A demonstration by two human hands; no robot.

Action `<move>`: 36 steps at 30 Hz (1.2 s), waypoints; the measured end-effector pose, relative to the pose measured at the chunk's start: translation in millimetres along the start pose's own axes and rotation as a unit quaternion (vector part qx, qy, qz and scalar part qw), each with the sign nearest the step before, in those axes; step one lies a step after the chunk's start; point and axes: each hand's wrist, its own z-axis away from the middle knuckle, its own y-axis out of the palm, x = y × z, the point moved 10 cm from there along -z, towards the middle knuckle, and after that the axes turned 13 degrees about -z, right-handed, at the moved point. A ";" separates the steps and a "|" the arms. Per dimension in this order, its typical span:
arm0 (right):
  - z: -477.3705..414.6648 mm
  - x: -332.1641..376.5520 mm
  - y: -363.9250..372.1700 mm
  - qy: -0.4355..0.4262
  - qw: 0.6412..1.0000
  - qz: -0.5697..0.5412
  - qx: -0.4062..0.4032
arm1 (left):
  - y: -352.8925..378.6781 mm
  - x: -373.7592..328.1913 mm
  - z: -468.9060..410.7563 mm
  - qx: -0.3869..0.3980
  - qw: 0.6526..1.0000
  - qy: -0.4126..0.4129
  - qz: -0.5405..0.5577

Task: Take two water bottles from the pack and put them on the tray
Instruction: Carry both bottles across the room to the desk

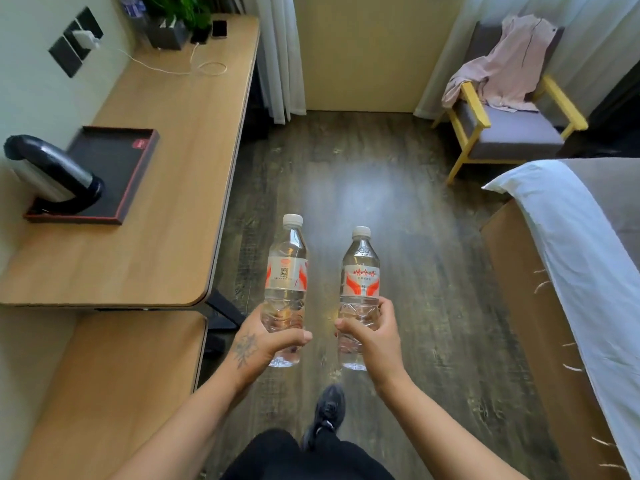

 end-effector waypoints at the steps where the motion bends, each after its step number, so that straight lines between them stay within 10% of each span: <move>1: -15.0 8.9 1.6 -0.001 1.000 0.004 0.001 | -1.4 -10.9 -10.9 -0.003 1.000 0.002 0.001; 36: -426.5 183.7 200.9 0.007 0.999 0.013 -0.039 | -148.0 -230.8 -444.4 0.044 0.999 0.011 0.016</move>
